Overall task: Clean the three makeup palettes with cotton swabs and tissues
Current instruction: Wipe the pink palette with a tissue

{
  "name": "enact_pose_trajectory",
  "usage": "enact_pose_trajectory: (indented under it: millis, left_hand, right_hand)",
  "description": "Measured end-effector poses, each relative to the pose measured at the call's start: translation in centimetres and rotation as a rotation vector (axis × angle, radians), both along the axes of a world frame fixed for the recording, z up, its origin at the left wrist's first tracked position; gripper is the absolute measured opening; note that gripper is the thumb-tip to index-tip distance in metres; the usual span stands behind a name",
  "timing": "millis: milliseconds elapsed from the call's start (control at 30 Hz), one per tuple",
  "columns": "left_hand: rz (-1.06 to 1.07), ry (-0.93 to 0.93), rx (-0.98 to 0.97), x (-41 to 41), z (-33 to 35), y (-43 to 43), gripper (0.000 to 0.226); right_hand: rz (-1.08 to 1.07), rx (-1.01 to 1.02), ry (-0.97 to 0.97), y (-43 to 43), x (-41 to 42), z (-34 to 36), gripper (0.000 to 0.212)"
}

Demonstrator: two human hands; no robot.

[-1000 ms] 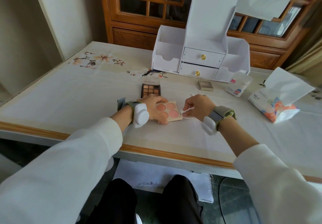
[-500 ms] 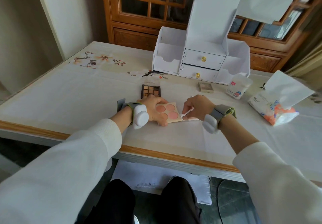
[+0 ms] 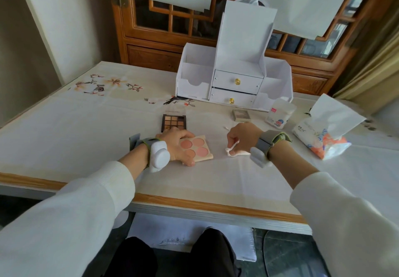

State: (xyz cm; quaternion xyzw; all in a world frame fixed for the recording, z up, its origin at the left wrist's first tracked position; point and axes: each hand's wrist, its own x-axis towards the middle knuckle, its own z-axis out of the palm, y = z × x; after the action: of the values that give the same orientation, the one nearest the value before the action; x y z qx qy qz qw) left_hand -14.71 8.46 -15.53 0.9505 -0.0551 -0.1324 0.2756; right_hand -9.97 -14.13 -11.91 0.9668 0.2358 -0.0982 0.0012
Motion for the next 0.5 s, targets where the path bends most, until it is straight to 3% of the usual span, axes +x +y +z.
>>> enact_pose_trajectory:
  millis: [167, 267, 500]
  left_hand:
    - [-0.001, -0.001, 0.01, -0.2, 0.4, -0.1, 0.096]
    - [0.002, 0.013, 0.013, -0.2, 0.4, 0.0, 0.095]
    - [-0.01, 0.007, 0.036, 0.1, 0.3, 0.1, 0.095]
  right_hand:
    - [0.026, -0.016, -0.015, 0.4, 0.1, 0.3, 0.017]
    - [0.017, 0.093, 0.006, 1.2, -0.4, -0.1, 0.01]
    - [0.04, 0.147, 0.043, 3.4, -0.8, -0.5, 0.015]
